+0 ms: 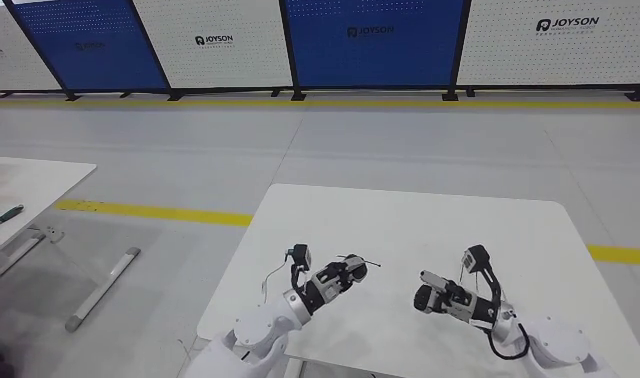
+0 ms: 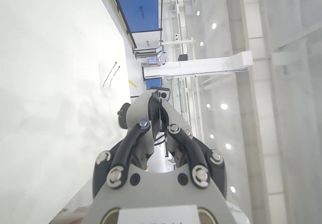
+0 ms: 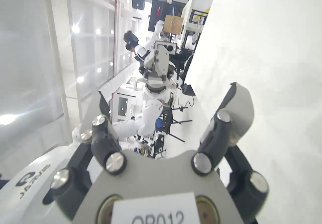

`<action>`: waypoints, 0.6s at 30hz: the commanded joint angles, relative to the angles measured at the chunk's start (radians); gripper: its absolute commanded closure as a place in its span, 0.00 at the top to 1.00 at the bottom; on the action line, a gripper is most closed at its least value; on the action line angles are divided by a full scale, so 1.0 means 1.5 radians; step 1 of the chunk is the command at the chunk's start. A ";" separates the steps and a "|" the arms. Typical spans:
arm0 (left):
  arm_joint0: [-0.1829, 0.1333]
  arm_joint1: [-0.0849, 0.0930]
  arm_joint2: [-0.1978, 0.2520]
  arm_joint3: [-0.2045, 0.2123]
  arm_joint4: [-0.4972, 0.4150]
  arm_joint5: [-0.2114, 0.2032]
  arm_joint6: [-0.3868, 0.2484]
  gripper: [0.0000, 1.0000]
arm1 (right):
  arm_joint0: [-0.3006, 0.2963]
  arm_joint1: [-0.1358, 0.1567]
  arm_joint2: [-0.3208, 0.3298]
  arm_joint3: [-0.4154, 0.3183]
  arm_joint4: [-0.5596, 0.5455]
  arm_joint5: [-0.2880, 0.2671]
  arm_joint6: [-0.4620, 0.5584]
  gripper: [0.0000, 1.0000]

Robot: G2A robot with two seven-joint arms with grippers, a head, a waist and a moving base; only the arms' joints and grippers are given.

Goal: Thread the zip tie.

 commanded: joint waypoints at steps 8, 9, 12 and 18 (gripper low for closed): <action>0.001 0.004 -0.017 0.010 -0.023 0.000 -0.043 0.00 | -0.013 0.009 0.026 0.005 0.010 -0.013 0.075 1.00; 0.001 0.004 -0.017 0.010 -0.023 0.000 -0.043 0.00 | -0.013 0.009 0.026 0.005 0.010 -0.013 0.075 1.00; -0.003 0.002 -0.018 0.000 -0.035 -0.007 -0.019 0.00 | -0.013 0.009 0.026 0.005 0.010 -0.013 0.075 1.00; 0.021 0.005 -0.049 -0.070 -0.050 -0.056 -0.018 0.00 | -0.013 0.009 0.026 0.005 0.010 -0.013 0.075 1.00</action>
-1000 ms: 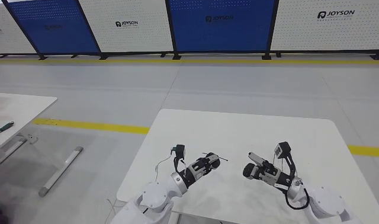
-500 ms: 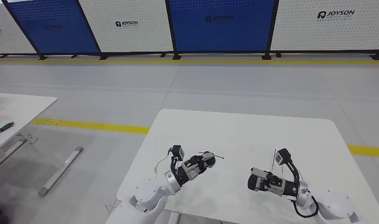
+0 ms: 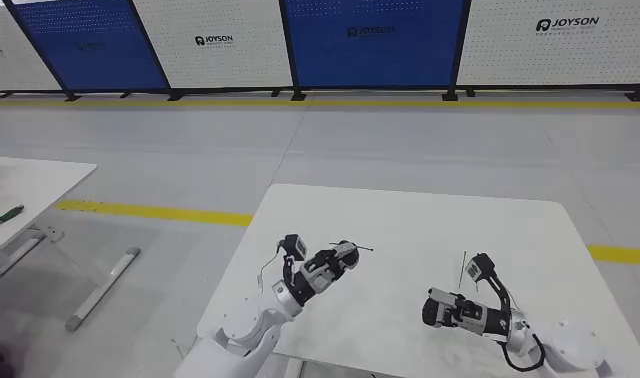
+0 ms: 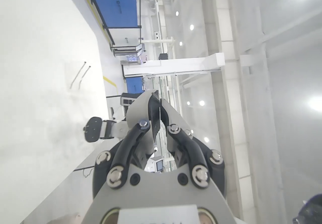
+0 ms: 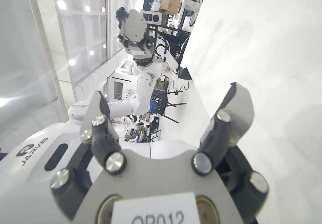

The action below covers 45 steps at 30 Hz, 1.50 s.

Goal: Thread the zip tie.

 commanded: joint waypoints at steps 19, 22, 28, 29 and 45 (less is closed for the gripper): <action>0.082 0.007 -0.077 -0.197 -0.044 -0.087 -0.037 0.00 | 0.000 0.000 0.000 0.000 0.000 0.000 0.000 1.00; 0.081 0.007 -0.077 -0.196 -0.043 -0.085 -0.036 0.00 | 0.000 0.000 0.000 0.000 0.000 0.000 0.000 1.00; 0.076 0.004 -0.077 -0.243 -0.062 -0.087 -0.031 0.00 | 0.000 0.000 0.000 0.000 0.000 0.000 0.000 1.00; 0.078 0.004 -0.081 -0.254 -0.076 -0.087 -0.038 0.00 | 0.000 0.000 0.000 0.000 0.000 0.000 0.000 1.00; 0.101 -0.004 -0.103 -0.238 -0.062 -0.023 -0.040 0.00 | 0.000 0.000 0.000 0.000 0.000 0.000 0.000 1.00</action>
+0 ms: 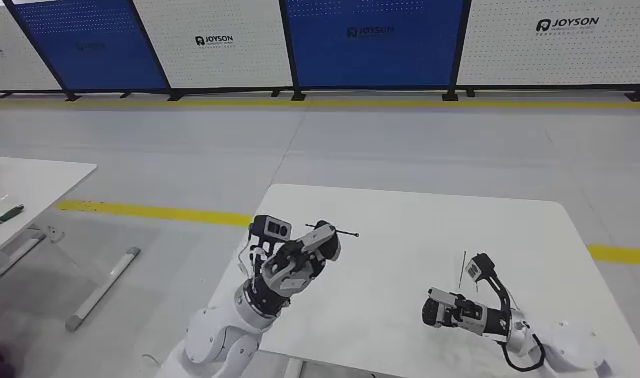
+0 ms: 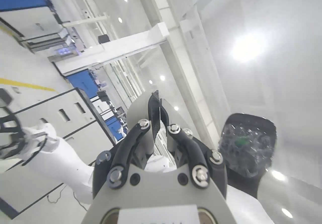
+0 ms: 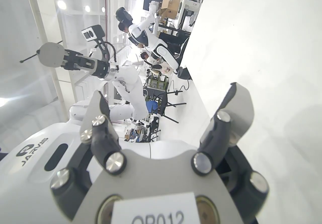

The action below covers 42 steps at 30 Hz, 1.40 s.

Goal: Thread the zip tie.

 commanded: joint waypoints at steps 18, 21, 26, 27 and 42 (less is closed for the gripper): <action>-0.069 -0.014 0.127 0.240 0.101 0.079 0.102 0.00 | 0.000 0.000 0.000 0.000 0.000 0.000 0.000 1.00; -0.069 -0.014 0.127 0.240 0.101 0.079 0.102 0.00 | 0.000 0.000 0.000 0.000 0.000 0.000 0.000 1.00; -0.069 -0.014 0.127 0.240 0.101 0.079 0.102 0.00 | 0.000 0.000 0.000 0.000 0.000 0.000 0.000 1.00; -0.071 -0.014 0.127 0.245 0.115 0.081 0.114 0.00 | 0.000 0.000 0.000 0.000 0.000 0.000 0.000 1.00; -0.098 -0.017 0.150 0.315 0.150 0.093 0.126 0.00 | 0.000 0.000 0.000 0.000 0.000 0.000 0.000 1.00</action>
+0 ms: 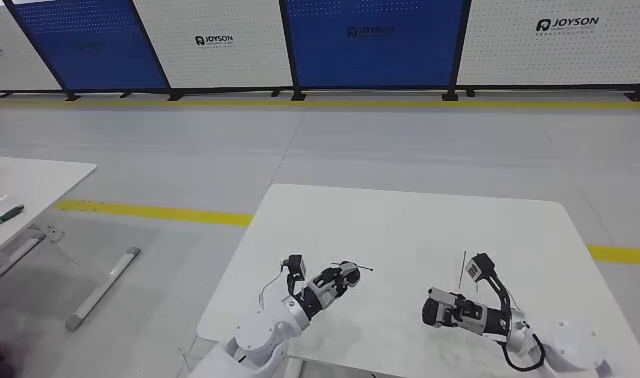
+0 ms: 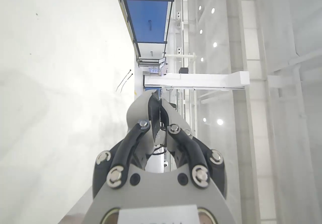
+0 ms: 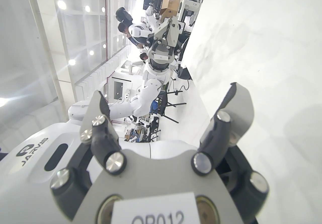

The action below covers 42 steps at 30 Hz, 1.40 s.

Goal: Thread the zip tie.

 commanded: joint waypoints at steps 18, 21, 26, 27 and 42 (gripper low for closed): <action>0.066 0.007 -0.095 -0.272 -0.113 -0.133 -0.034 0.00 | 0.000 0.000 0.000 0.000 0.000 0.000 0.000 1.00; 0.080 0.008 -0.107 -0.295 -0.115 -0.139 -0.045 0.00 | 0.000 0.000 0.000 0.000 0.000 0.000 0.000 1.00; 0.090 0.008 -0.108 -0.300 -0.096 -0.145 -0.041 0.00 | 0.000 0.000 0.000 0.000 0.000 0.000 0.000 1.00; 0.089 0.008 -0.106 -0.295 -0.093 -0.142 -0.041 0.00 | 0.000 0.000 0.000 0.000 0.000 0.000 0.000 1.00; 0.049 0.006 -0.048 -0.154 0.006 -0.050 -0.039 0.00 | 0.000 0.000 0.000 0.000 0.000 0.000 0.000 1.00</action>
